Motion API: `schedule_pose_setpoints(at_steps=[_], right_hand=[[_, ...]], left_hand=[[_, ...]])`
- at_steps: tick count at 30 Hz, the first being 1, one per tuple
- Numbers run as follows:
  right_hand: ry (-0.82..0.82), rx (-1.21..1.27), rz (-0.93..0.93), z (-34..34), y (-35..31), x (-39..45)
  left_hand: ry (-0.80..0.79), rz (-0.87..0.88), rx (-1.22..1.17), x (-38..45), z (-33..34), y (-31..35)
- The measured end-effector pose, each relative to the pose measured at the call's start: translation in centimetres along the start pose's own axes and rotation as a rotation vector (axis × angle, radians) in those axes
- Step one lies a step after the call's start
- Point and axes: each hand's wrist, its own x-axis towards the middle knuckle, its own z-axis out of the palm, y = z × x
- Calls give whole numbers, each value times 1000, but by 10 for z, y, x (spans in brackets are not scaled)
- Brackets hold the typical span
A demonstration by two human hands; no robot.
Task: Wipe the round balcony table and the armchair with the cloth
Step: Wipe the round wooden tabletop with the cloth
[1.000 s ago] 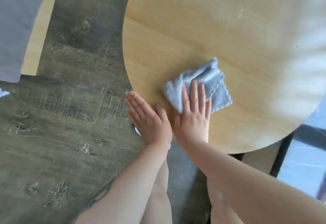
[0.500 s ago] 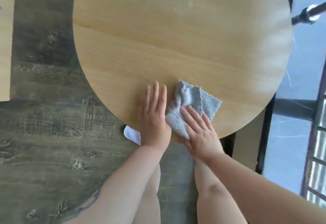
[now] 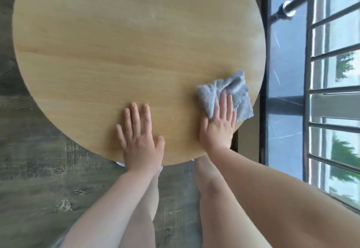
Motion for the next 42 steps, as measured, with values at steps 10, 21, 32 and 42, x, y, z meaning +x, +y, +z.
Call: schedule_pose_setpoints(at_steps=[10,21,32,42], right_hand=[[-52,-121,-493,-19,46,71],[-83,-161,-408,-52,66,180],[-15,-146,-447,-63,43,267],[-157,-249,-916,-73,80,258]], left_hand=[[92,-11,45,33,25,78],[180,-434,42,58,52,140],[253,-854,-228,108,55,189],[225,-817,-259,103,53,185]])
